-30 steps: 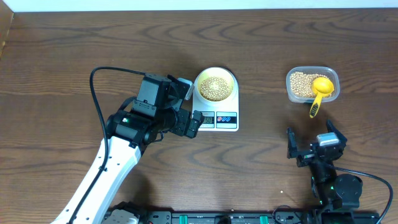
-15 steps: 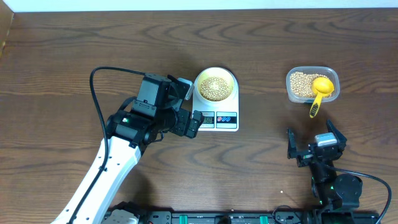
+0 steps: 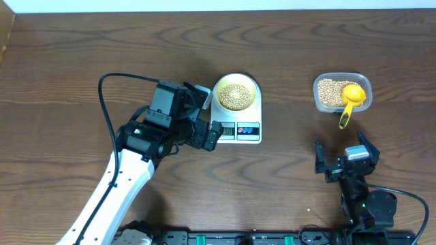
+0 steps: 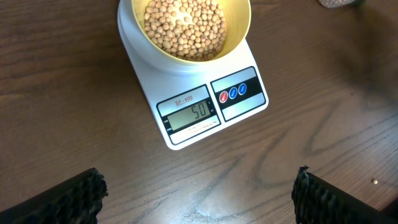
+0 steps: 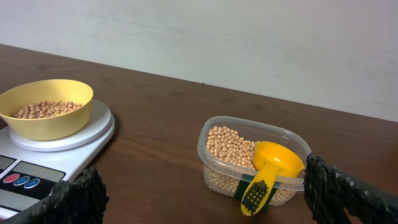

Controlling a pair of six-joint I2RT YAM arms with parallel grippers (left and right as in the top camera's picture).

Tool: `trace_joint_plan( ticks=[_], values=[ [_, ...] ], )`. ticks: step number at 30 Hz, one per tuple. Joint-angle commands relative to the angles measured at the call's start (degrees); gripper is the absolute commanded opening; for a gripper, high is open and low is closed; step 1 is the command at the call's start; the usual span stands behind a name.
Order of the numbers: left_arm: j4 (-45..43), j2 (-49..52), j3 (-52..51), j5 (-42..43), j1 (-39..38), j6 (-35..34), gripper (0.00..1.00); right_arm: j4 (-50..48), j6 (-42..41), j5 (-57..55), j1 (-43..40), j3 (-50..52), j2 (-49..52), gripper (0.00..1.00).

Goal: Scoop item into bowl and weigh 50g on scale

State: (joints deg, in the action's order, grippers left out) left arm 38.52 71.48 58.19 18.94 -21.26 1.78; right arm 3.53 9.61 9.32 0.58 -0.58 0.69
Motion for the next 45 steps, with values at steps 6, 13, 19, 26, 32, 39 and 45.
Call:
trace_joint_plan(
  ticks=[6, 13, 19, 26, 32, 39, 45],
  values=[
    [-0.04, 0.00, 0.04, -0.46, 0.20, 0.79, 0.98, 0.07, 0.28, -0.39, 1.29, 0.26, -0.37, 0.99],
    [-0.04, 0.00, 0.04, -0.46, 0.20, 0.79, 0.98, 0.09, 0.31, -0.44, 1.73, 0.26, -0.37, 0.99],
    [-0.04, 0.00, 0.04, -0.46, 0.20, 0.79, 0.98, 0.13, 0.31, -1.77, 1.70, 0.26, -0.37, 0.99],
    [-0.04, 0.00, 0.04, -0.46, 0.20, 0.76, 0.98, 0.79, -5.16, -7.30, 1.33, 0.26, -0.37, 0.99],
    [-0.04, 0.00, 0.04, -0.46, 0.20, 0.79, 0.98, 0.90, -6.51, -8.15, 0.55, 0.26, -0.37, 0.99],
    [-0.04, 0.00, 0.04, -0.46, 0.20, 0.79, 0.98, 0.92, -4.61, -8.11, 0.52, 0.26, -0.37, 0.99],
    [-0.04, 0.00, 0.04, -0.46, 0.20, 0.79, 0.98, 0.92, -4.61, -8.11, 0.55, 0.26, -0.37, 0.99]
  ],
)
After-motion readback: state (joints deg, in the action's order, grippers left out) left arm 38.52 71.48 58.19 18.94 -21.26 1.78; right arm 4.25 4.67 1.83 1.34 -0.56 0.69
